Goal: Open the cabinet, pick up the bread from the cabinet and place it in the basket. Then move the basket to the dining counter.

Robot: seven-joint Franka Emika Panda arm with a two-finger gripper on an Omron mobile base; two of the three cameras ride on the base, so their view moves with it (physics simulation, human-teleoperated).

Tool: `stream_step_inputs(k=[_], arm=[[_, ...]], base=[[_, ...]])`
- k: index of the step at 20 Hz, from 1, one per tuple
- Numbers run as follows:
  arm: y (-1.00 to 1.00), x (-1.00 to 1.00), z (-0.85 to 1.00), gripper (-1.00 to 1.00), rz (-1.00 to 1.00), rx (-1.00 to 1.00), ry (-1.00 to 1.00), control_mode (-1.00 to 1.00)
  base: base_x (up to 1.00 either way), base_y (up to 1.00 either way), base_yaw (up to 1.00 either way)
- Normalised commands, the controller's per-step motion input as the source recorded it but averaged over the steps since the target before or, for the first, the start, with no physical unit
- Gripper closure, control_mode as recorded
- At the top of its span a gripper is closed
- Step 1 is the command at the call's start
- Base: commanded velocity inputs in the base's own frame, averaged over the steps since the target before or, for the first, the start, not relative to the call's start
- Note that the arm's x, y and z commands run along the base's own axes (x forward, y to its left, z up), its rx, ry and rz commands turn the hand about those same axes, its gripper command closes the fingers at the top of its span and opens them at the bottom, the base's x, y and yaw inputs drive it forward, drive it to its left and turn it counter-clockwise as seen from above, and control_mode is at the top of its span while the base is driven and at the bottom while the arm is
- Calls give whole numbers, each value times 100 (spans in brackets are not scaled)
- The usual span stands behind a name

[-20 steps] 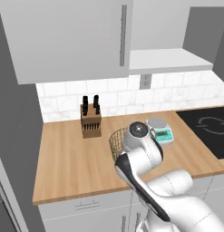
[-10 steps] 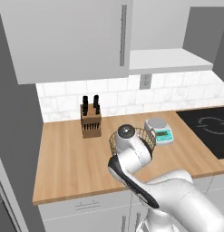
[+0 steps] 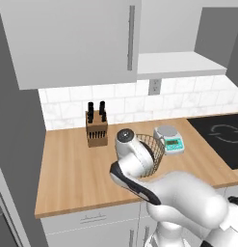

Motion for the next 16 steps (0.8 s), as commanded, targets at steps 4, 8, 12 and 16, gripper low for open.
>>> stream_step_inputs(k=[4, 8, 12, 16], arm=[[-36, 0, -32, 100, 0, 0, 11, -100], [-5, -3, -12, 100, 0, -1, 5, -100], [0, -9, 17, 100, 0, 0, 4, -100], [0, -60, 98, 100, 0, 0, 0, -100]], base=[[0, 0, 0], [0, 0, 0], [0, 0, 0], [0, 0, 0]])
